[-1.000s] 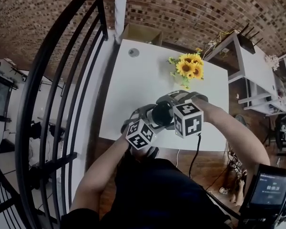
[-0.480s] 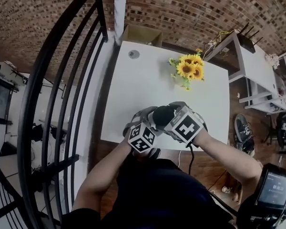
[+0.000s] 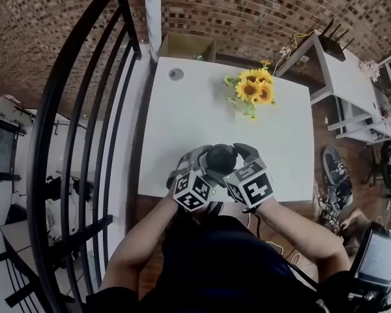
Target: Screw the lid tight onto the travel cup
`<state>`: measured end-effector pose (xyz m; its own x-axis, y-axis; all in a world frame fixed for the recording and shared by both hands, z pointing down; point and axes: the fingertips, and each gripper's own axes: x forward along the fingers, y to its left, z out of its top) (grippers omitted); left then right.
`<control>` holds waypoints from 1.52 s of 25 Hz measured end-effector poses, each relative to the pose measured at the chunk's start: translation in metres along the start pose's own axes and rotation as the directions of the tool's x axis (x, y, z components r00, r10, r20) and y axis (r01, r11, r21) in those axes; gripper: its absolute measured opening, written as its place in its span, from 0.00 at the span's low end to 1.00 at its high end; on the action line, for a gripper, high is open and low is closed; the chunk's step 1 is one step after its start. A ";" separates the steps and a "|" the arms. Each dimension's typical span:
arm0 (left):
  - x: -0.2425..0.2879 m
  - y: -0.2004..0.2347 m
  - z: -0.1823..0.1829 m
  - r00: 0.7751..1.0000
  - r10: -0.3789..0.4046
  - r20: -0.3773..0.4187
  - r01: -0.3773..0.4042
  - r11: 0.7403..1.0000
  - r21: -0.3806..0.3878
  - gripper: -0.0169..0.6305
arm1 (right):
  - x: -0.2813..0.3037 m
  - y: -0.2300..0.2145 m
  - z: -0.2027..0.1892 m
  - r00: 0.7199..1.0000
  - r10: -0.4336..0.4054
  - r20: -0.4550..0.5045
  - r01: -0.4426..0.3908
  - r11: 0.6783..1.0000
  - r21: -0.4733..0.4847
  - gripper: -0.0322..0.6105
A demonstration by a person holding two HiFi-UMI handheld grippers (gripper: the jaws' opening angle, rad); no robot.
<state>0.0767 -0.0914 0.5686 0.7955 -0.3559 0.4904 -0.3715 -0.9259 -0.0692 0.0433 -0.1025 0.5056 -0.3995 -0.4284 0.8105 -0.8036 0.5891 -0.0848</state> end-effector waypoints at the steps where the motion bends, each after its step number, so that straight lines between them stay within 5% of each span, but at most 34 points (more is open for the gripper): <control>1: -0.002 -0.001 0.001 1.000 -0.003 0.008 0.003 1.000 0.011 0.65 | -0.007 0.000 0.004 0.999 0.011 0.036 -0.011 1.000 0.011 0.74; 6: -0.035 0.003 -0.006 0.999 0.008 0.035 -0.005 0.996 -0.093 0.72 | -0.056 -0.012 0.030 0.961 0.047 0.271 -0.099 0.979 0.180 0.74; 10: -0.087 0.017 0.004 0.981 0.136 0.138 -0.095 0.959 -0.268 0.70 | -0.087 -0.025 0.039 0.917 0.070 0.393 -0.199 0.933 0.300 0.73; 15: -0.161 0.033 0.085 0.905 0.274 0.327 -0.138 0.913 -0.384 0.47 | -0.118 -0.033 0.047 0.860 0.067 0.506 -0.255 0.915 0.313 0.56; 18: -0.179 0.028 0.131 0.870 0.291 0.398 -0.142 0.921 -0.363 0.34 | -0.140 -0.029 0.052 0.813 0.079 0.577 -0.291 0.913 0.285 0.43; 21: -0.185 0.012 0.170 0.845 0.272 0.461 -0.137 0.943 -0.305 0.09 | -0.164 -0.026 0.056 0.754 0.078 0.653 -0.290 0.931 0.224 0.28; 25: -0.175 -0.011 0.199 0.852 0.218 0.477 -0.139 0.971 -0.196 0.03 | -0.191 -0.028 0.056 0.674 0.054 0.737 -0.250 0.955 0.158 0.12; 29: -0.166 -0.024 0.215 0.860 0.194 0.472 -0.120 0.976 -0.182 0.03 | -0.208 -0.034 0.047 0.616 0.040 0.786 -0.221 0.967 0.124 0.07; 34: -0.151 -0.037 0.214 0.882 0.178 0.436 -0.112 0.978 -0.174 0.03 | -0.216 -0.040 0.026 0.588 0.009 0.809 -0.200 0.971 0.135 0.07; 38: -0.135 -0.039 0.202 0.906 0.185 0.381 -0.115 0.973 -0.200 0.03 | -0.216 -0.045 0.015 0.595 -0.024 0.803 -0.147 0.979 0.138 0.07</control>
<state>0.0808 -0.0325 0.3293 0.8341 -0.5424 0.1003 -0.5487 -0.8345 0.0505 0.1585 -0.0470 0.3257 -0.5726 -0.8196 0.0187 -0.7894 0.5451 -0.2823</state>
